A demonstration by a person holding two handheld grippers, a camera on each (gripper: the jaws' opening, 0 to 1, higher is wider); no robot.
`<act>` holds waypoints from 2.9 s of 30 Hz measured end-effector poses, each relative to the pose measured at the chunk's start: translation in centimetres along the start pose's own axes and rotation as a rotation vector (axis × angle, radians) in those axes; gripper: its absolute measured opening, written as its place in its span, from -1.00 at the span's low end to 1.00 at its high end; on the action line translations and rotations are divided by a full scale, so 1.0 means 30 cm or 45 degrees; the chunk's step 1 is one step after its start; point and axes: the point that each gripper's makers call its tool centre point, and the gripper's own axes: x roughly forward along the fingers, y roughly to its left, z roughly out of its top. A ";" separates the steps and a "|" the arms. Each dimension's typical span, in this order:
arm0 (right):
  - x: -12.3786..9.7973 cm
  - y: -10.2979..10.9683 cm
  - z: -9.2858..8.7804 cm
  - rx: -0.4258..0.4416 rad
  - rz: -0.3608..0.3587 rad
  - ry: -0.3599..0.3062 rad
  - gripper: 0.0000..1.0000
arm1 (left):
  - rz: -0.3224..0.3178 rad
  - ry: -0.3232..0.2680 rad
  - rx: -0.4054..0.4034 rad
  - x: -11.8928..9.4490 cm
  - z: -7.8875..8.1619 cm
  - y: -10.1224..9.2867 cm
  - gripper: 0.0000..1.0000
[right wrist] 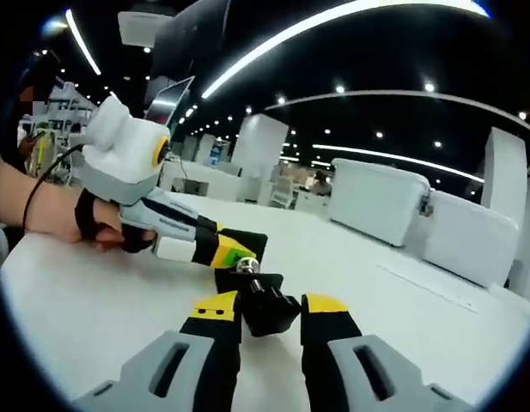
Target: Clamp the fixed fixture on the desktop, loosen the retaining clip, secure it to the edge of the desk, and tighten the retaining clip.
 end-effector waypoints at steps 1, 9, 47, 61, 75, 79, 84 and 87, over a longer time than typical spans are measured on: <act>-0.001 0.001 -0.001 0.053 0.002 -0.001 -0.50 | 0.000 0.000 0.000 0.000 0.000 0.000 -0.91; -0.014 -0.047 0.011 0.537 0.020 -0.038 -0.42 | -0.002 -0.001 0.012 0.000 -0.001 -0.001 -0.91; -0.009 0.000 0.026 0.096 0.005 -0.050 -0.59 | 0.001 0.006 0.005 0.000 -0.005 0.001 -0.91; -0.003 -0.012 0.021 0.127 -0.001 -0.043 -0.58 | 0.003 0.007 0.007 0.000 -0.006 0.002 -0.91; -0.009 -0.034 0.020 0.596 0.117 -0.061 -0.46 | 0.003 0.009 0.009 0.002 -0.006 0.001 -0.91; -0.002 -0.051 0.003 0.632 0.087 -0.043 -0.49 | 0.003 0.009 0.009 0.002 -0.007 0.002 -0.91; 0.006 -0.005 -0.022 0.497 0.105 0.031 -0.51 | 0.004 0.010 0.009 0.002 -0.007 0.003 -0.91; 0.004 -0.012 -0.020 0.548 0.103 0.024 -0.54 | 0.002 0.011 0.008 0.004 -0.008 0.002 -0.91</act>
